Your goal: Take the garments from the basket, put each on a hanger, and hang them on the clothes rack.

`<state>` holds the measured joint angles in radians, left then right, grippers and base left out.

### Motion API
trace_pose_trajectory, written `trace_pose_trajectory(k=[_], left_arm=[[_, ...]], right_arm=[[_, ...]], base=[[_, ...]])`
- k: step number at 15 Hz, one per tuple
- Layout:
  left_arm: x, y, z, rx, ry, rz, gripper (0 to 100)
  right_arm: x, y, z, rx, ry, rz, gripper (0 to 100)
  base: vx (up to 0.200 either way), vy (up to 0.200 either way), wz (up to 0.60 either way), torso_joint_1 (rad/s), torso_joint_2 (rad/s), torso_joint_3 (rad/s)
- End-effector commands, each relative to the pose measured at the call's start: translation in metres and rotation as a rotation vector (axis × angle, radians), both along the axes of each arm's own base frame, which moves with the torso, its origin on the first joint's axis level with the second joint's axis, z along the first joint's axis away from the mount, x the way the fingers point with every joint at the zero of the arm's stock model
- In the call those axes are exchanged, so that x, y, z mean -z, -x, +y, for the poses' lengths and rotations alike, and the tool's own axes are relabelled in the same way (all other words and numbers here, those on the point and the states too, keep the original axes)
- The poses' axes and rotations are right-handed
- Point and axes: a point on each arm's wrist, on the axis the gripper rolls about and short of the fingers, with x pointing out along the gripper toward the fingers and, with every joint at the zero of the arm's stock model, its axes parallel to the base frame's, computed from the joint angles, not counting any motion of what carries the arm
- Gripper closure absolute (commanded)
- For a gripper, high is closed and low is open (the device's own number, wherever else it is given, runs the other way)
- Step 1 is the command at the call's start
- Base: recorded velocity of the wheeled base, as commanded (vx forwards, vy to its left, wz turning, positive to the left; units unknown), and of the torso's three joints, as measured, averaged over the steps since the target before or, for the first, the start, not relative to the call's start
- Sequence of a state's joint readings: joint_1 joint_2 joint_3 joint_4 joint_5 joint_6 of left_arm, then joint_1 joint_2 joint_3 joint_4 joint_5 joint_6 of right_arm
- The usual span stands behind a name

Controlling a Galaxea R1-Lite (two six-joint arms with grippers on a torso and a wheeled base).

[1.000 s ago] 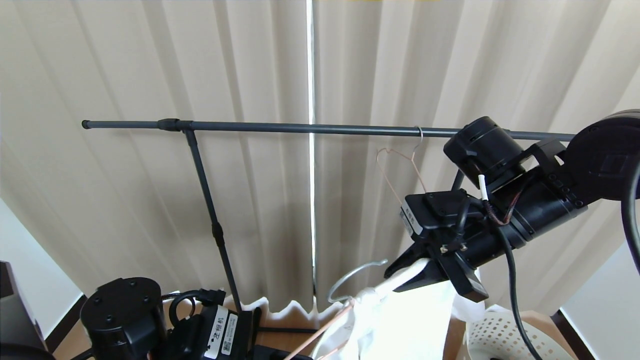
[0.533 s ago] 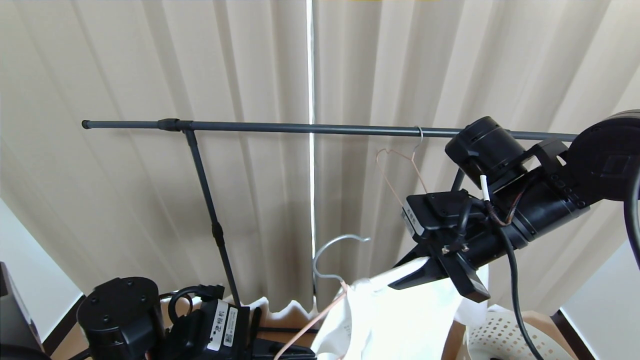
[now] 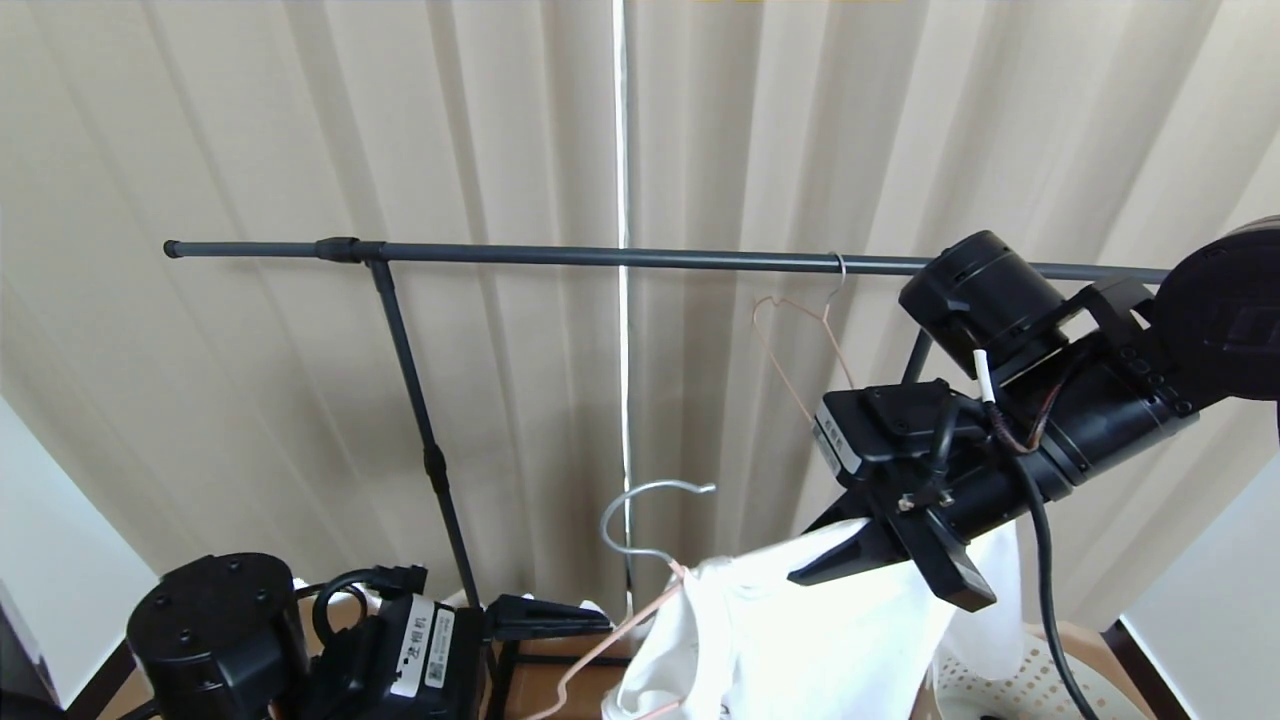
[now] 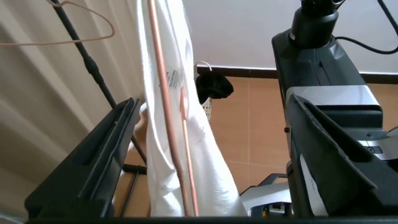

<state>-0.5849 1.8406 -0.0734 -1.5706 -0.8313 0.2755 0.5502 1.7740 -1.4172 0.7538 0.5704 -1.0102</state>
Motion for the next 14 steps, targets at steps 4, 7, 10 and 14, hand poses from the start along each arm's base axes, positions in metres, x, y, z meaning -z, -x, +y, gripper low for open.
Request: trace_pose_trajectory(k=[4,7,10,14], left_arm=[[-0.014,0.002,0.044,-0.195,0.029,-0.021,0],[-0.021,-0.001,0.058,-0.463,0.055,0.06,0],[-0.013,-0.005,0.058,-0.602,0.029,0.128,0],[0.015,-0.012,0.046,-0.73,-0.058,0.294,0]], right_arm=[[-0.01,0.004,-0.004,0.054,0.033,-0.069,100],[-0.006,-0.003,0.005,0.199,0.01,-0.106,100],[0.011,-0.006,0.017,0.354,-0.057,-0.191,100],[0.017,0.014,0.009,0.471,-0.117,-0.276,100]], base=[[0.0,0.0,0.0,0.0,0.0,0.0],[0.0,0.0,0.0,0.0,0.0,0.0],[0.0,0.0,0.0,0.0,0.0,0.0],[0.0,0.0,0.0,0.0,0.0,0.0]])
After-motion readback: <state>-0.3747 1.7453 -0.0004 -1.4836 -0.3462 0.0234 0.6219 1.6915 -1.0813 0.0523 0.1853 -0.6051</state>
